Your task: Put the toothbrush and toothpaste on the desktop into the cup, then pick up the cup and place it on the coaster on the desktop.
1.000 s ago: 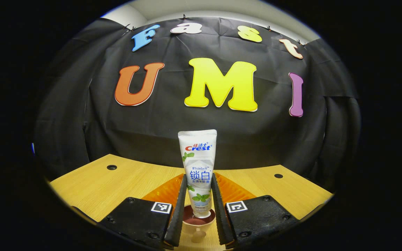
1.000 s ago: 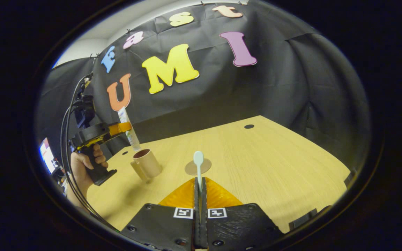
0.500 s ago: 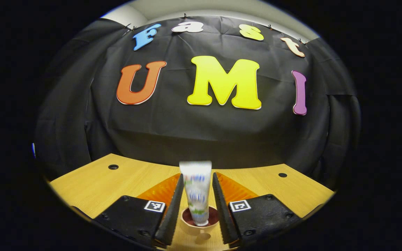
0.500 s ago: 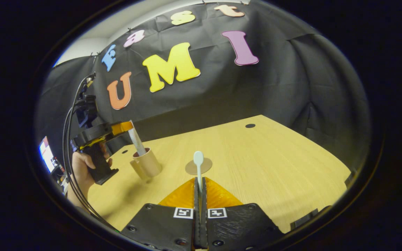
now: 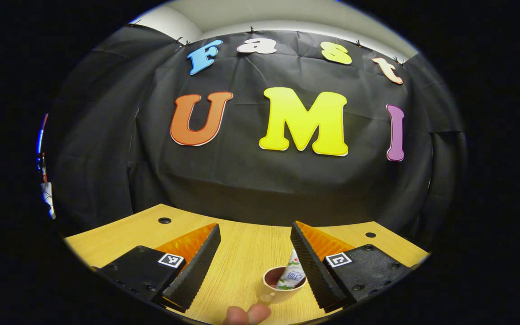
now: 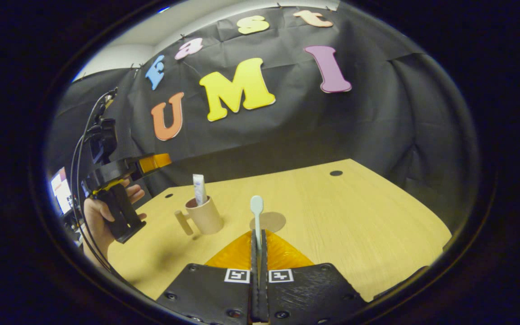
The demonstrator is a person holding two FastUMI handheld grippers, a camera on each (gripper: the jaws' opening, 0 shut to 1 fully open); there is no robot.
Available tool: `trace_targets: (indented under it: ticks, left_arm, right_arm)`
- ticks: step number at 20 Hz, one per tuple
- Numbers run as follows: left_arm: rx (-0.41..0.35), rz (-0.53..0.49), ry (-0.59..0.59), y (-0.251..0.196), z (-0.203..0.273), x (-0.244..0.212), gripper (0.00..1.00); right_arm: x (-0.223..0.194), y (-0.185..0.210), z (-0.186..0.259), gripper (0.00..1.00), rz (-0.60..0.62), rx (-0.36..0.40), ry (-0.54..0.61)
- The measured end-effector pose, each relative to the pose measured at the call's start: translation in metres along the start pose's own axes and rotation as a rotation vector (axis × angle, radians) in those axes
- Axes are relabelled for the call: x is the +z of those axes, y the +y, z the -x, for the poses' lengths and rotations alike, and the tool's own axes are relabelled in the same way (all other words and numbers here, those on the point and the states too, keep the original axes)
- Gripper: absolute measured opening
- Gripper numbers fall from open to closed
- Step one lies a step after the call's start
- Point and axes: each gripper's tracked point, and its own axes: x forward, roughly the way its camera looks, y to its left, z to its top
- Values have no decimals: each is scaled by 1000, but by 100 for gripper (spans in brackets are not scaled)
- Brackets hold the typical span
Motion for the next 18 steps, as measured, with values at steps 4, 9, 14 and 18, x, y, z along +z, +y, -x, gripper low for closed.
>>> trace_targets:
  ticks: [4,9,14,18]
  left_arm:
    - [28,15,20,25,27,-3,98]
    - [80,-13,27,55,67,-13,98]
    - [115,-11,38,73,96,-25,100]
    - [119,37,48,76,107,-31,98]
  right_arm:
    - [36,46,-18,0,96,106,-79]
    - [75,117,-55,0,159,262,-162]
    - [112,147,-106,0,193,302,-278]
    - [135,153,-145,0,157,307,-363]
